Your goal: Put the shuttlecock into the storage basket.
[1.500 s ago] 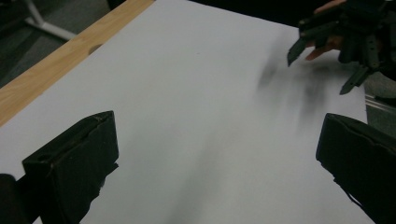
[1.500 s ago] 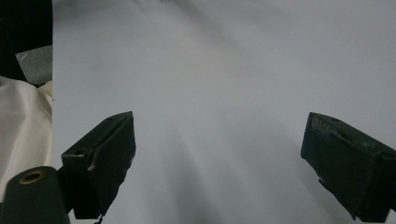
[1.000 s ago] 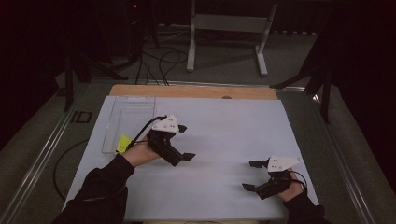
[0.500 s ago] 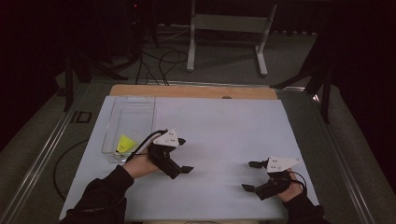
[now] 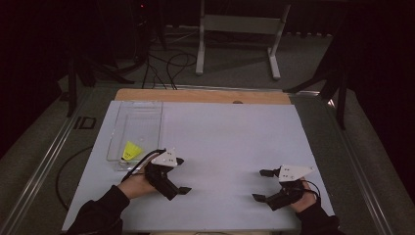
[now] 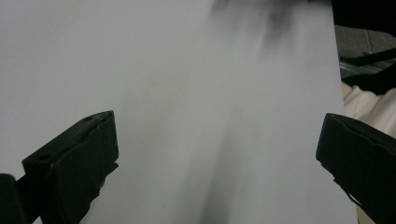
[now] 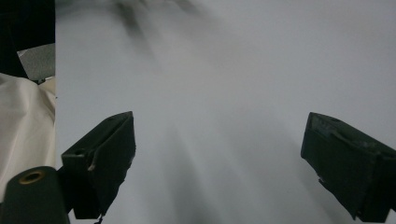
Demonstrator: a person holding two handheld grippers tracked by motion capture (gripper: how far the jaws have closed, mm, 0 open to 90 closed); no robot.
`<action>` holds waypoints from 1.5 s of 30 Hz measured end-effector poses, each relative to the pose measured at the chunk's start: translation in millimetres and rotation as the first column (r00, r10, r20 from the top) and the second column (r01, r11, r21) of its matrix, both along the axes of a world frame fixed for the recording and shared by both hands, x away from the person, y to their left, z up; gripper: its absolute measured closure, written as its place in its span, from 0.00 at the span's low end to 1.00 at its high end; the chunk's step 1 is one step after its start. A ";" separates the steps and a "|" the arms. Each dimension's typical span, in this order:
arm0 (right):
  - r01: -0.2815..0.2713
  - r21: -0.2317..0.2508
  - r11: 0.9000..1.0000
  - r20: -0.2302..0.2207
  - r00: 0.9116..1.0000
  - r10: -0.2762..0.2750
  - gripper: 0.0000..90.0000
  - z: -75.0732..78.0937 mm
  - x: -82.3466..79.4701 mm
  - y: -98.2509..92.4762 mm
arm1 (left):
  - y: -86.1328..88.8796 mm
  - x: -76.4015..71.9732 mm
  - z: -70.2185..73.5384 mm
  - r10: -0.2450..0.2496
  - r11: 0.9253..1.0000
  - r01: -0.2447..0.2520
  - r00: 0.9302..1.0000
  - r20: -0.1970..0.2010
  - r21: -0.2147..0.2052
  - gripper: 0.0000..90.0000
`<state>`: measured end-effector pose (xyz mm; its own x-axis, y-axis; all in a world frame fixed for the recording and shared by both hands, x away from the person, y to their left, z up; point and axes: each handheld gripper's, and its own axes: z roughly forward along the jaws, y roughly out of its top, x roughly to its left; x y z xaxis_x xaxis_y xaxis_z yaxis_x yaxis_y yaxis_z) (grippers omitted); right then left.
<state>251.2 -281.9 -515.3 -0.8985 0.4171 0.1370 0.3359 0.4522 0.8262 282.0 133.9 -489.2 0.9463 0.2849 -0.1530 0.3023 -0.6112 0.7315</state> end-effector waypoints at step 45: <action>-0.003 -0.029 1.000 -0.007 1.000 0.003 0.11 -3.5 1.1 1.9 | 90.3 -45.3 -31.7 0.320 0.945 -0.318 0.947 -0.022 0.072 0.00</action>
<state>252.2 -280.0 -518.8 -0.8988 0.4185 0.1307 0.3399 0.4770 0.8105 236.7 224.1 -520.9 0.7989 0.5815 -0.1534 0.5128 -0.5254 0.6790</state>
